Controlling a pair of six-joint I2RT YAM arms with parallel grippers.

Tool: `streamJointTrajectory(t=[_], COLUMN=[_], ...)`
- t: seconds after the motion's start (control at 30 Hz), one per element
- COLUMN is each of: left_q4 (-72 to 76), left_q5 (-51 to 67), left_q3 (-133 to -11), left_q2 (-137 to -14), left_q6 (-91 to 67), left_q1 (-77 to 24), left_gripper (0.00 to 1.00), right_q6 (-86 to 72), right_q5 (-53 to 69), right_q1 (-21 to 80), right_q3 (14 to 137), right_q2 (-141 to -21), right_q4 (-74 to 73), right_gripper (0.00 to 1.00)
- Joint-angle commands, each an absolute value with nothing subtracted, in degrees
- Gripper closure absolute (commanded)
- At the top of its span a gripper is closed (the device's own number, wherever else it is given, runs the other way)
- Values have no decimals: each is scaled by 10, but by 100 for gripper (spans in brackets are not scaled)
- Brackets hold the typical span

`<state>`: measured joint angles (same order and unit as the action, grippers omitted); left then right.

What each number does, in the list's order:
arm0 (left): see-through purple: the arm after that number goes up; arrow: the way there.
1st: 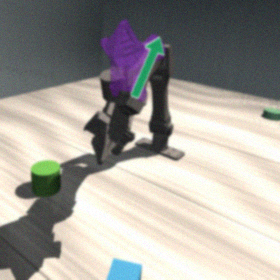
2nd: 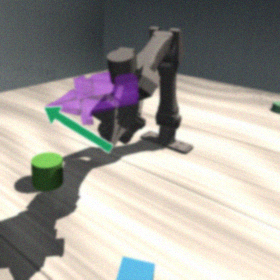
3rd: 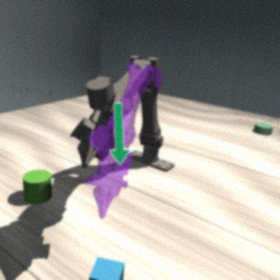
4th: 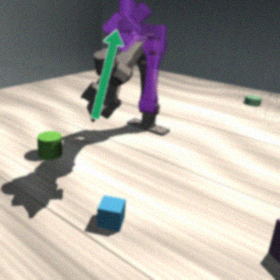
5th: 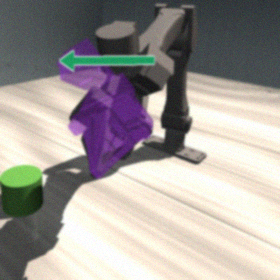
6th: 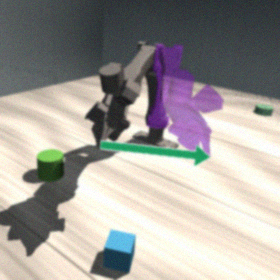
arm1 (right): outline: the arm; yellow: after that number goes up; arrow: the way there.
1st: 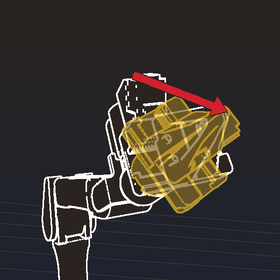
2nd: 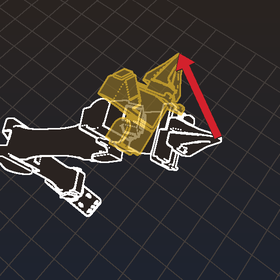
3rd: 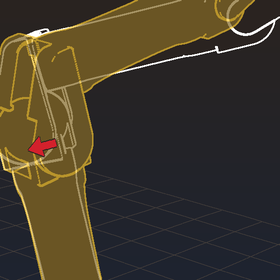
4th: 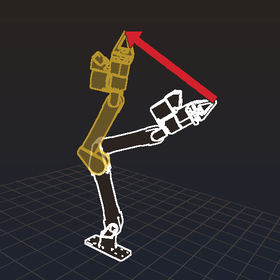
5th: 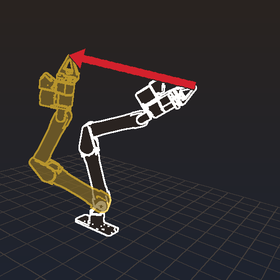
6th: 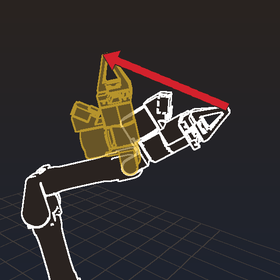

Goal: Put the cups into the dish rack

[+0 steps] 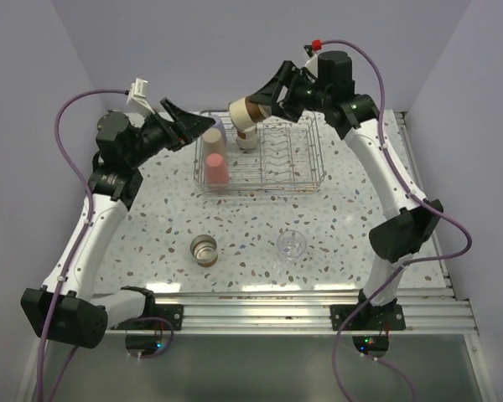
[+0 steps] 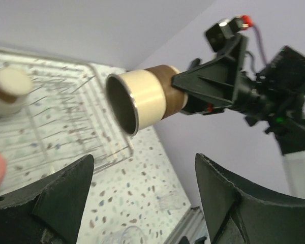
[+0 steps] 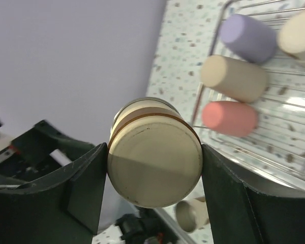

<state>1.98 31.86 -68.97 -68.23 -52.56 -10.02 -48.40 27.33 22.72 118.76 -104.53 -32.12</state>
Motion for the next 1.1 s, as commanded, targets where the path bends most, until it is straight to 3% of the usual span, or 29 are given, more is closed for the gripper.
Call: streamJointTrajectory(t=[0.0,0.33,0.53,0.73,1.07], left_q4=[-209,-322,-346,-358,-347], left_q5=[209,144,141,135,129], left_q3=[-716,-738,-730,-702,-672], left_q2=[-661,-633,-608,-576,-571], left_q6=[-425,-327,-304,-287,-272], left_q1=[-95,-95,-95,-95,-94], left_gripper=[17,19,19,19,19], right_q6=[-371,-266,-252,-239,-234], right_q5=[151,-133,-220,-271,-258], right_q1=[253,345,369,374,373], right_q3=[1251,1407,1469,1484,1467], right_q2=[-1081,-1217,-1295,-1334,-1375], right_q4=[-442,-536,-543,-526,-512], right_gripper=[100,100,100,100,100])
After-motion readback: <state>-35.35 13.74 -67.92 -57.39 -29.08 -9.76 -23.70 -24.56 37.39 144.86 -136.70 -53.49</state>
